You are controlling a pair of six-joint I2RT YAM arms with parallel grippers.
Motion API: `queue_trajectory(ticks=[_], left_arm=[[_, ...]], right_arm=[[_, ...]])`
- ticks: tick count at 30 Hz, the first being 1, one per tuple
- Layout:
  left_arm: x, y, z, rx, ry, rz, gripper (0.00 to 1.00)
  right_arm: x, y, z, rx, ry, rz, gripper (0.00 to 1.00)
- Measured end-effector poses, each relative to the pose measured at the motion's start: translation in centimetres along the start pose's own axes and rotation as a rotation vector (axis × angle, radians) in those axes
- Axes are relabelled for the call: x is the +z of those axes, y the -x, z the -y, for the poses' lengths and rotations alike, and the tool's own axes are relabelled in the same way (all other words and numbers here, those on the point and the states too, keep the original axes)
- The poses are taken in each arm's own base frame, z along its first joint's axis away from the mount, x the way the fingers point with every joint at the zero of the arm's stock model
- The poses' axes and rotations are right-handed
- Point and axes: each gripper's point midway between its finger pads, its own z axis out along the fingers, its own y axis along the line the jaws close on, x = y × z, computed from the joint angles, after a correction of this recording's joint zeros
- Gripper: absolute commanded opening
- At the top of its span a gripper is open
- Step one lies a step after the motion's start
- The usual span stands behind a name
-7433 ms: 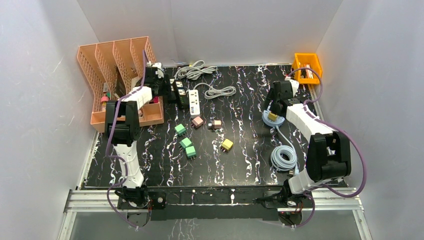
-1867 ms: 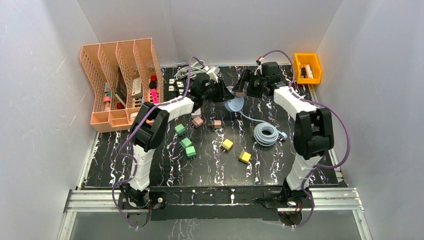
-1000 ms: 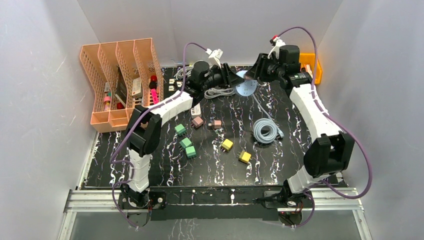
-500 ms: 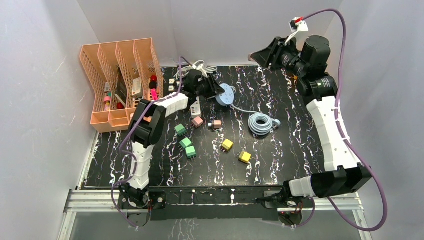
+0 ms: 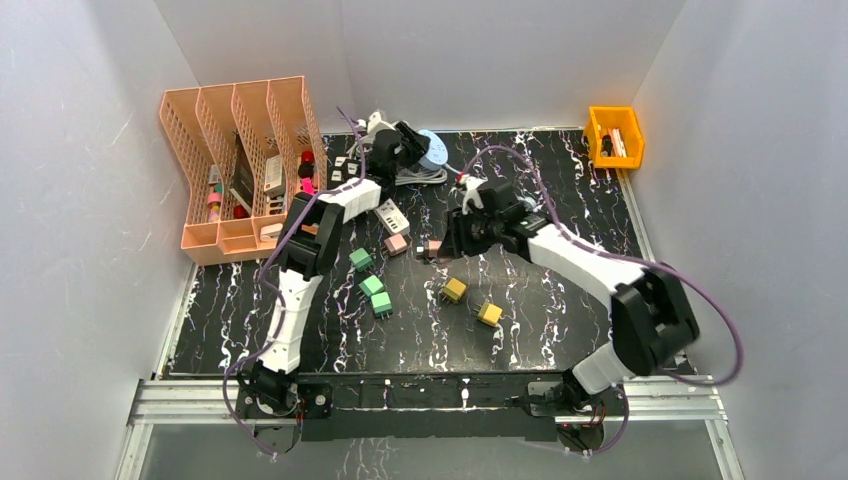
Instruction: Pull the plug off the socket
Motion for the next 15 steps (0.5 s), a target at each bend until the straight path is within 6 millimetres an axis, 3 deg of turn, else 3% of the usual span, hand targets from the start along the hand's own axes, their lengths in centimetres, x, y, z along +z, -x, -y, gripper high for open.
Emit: queue_trajectory(ticks=[2,4,7,11,15], left_arm=[[0.1,0.6,-0.9,0.015,0.001,-0.034,0.9],[0.2,1.9,-2.2,0.019,-0.001,-0.064,0.98],[0.0,4.0,-4.4,0.027,-0.002,-0.086,0.98],[-1.2,6.0,-6.9,0.095,0.028,-0.115,0.98],[-2.9,6.9,-4.6,0.17,-0.014,-0.15,0.98]], right_arm=[[2.3,-1.2,0.2,-0.011,-0.001,-0.065,0.0],[4.2,-2.3,0.6,-0.01,-0.005,-0.11,0.0],[5.9,-3.2,1.3,-0.004,-0.023,-0.148,0.0],[7.7,-1.3,1.5,-0.01,-0.025,-0.131,0.0],[9.3,0.5,1.5,-0.025,-0.019,-0.098,0.0]])
